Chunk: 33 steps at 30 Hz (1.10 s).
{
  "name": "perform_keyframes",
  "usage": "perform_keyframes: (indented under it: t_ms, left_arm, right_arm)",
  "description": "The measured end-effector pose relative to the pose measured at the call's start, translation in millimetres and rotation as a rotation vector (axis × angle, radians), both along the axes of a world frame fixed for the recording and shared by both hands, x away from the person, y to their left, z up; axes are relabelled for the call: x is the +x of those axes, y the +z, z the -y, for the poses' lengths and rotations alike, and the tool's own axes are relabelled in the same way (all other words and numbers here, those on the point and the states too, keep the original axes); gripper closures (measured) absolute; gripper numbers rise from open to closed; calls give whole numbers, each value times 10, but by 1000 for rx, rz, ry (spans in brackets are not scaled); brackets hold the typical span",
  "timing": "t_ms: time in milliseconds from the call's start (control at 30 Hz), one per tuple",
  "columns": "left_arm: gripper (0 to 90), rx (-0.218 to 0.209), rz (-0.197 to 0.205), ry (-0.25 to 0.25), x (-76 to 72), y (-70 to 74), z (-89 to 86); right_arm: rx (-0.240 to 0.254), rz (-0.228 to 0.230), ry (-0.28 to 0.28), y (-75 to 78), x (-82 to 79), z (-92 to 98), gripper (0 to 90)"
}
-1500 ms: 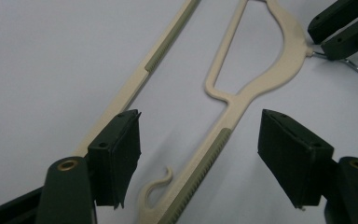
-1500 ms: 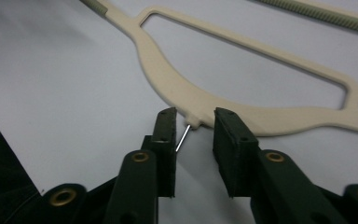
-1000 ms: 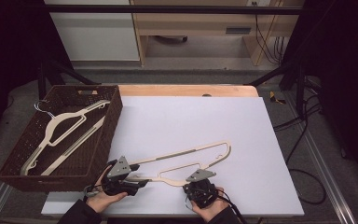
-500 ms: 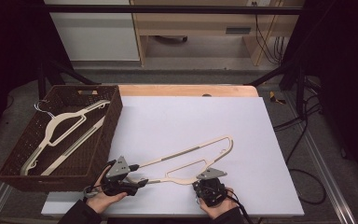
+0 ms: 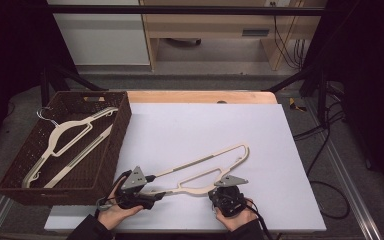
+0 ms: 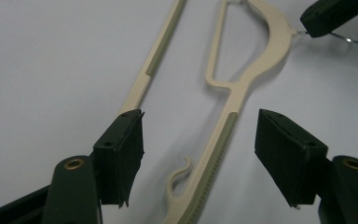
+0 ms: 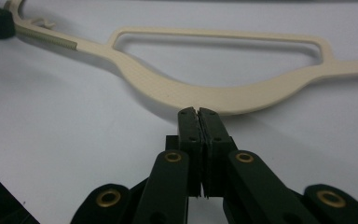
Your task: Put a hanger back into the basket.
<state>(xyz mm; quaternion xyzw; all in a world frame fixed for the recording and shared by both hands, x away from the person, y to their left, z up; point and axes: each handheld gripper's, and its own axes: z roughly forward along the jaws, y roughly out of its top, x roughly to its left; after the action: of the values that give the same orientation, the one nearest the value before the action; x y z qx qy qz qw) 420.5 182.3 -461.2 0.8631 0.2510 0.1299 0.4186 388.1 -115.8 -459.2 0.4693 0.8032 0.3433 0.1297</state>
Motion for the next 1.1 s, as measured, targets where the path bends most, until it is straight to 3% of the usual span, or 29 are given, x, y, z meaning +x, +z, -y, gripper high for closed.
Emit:
perform_keyframes:
  t_ms: [200, 567, 733, 833, 967, 1033, 1100]
  left_arm:
    - [342, 71, 23, -40, 36, 17, 260]
    - [341, 148, 77, -134, 91, 129, 755]
    - [351, 201, 96, -174, 113, 104, 979]
    - [387, 210, 94, -206, 120, 72, 1057]
    - [443, 265, 119, -216, 134, 30, 1135]
    - [492, 250, 111, -216, 142, -1, 1163]
    - [549, 263, 107, -221, 155, -20, 1177]
  right_arm:
    - [-2, -8, 8, 65, 31, 11, 893]
    - [6, 6, 15, 204, 57, 17, 893]
    - [9, 6, 13, 247, 59, 15, 893]
    - [-2, 12, 16, 267, 62, 20, 893]
    - [1, 13, 19, 280, 64, 17, 893]
    - [0, 13, 19, 280, 63, 16, 893]
    - [-4, 16, 22, 280, 65, 19, 893]
